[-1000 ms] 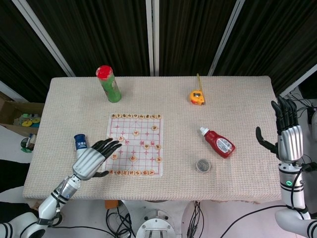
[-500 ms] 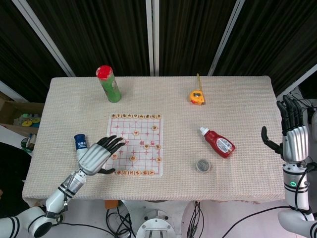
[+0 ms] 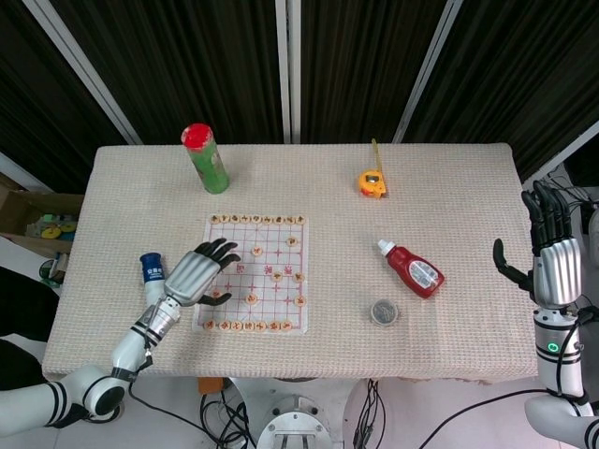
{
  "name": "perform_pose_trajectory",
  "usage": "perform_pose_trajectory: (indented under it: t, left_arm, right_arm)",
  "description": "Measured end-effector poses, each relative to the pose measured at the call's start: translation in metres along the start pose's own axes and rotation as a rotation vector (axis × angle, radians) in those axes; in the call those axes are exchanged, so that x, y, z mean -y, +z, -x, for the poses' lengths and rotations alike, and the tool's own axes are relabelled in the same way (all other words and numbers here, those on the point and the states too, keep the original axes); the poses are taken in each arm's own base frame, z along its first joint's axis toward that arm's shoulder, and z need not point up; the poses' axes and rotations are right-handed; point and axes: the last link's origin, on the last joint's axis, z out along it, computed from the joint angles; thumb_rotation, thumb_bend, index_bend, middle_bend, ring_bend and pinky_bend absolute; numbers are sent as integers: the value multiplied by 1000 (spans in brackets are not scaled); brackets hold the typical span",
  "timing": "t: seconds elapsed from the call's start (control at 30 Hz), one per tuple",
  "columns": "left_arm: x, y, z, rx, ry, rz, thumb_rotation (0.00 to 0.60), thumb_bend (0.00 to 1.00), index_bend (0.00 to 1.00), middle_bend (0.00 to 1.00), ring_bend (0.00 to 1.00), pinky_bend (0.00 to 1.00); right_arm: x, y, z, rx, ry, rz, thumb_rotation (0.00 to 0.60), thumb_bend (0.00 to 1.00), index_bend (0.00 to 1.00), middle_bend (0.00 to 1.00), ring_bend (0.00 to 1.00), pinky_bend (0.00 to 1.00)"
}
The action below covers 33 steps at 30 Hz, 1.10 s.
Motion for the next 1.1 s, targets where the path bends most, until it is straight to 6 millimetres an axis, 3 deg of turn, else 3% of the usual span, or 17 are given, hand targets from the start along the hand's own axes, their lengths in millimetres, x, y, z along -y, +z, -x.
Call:
perform_pose_trajectory:
  t: [0.17,0.3,0.5,0.67,1.1]
  left_arm:
    - [1,17,3,11,-9,-14,488,246,268,136,79,214]
    - [3,28,6,13,-4,-28,538,252,271,137,80,213]
    - [9,42,11,26,11,-71,541,269,321,142,80,214]
    - [17,46,13,42,25,-98,575,283,355,143,80,214]
    - [24,49,22,80,3,-127,598,309,383,144,80,214]
  right_arm:
    - [-1,1,1,1,-3,2,600,428,0,0,0,0]
    - [-2,1,0,0,-5,3,600,428,0,0,0,0]
    - [-4,1,-3,-6,-7,11,600,428,0,0,0,0]
    - [-7,-1,-5,-11,-8,19,600,428,0,0,0,0]
    - [-11,-5,-2,3,-9,30,600,429,0,0,0,0]
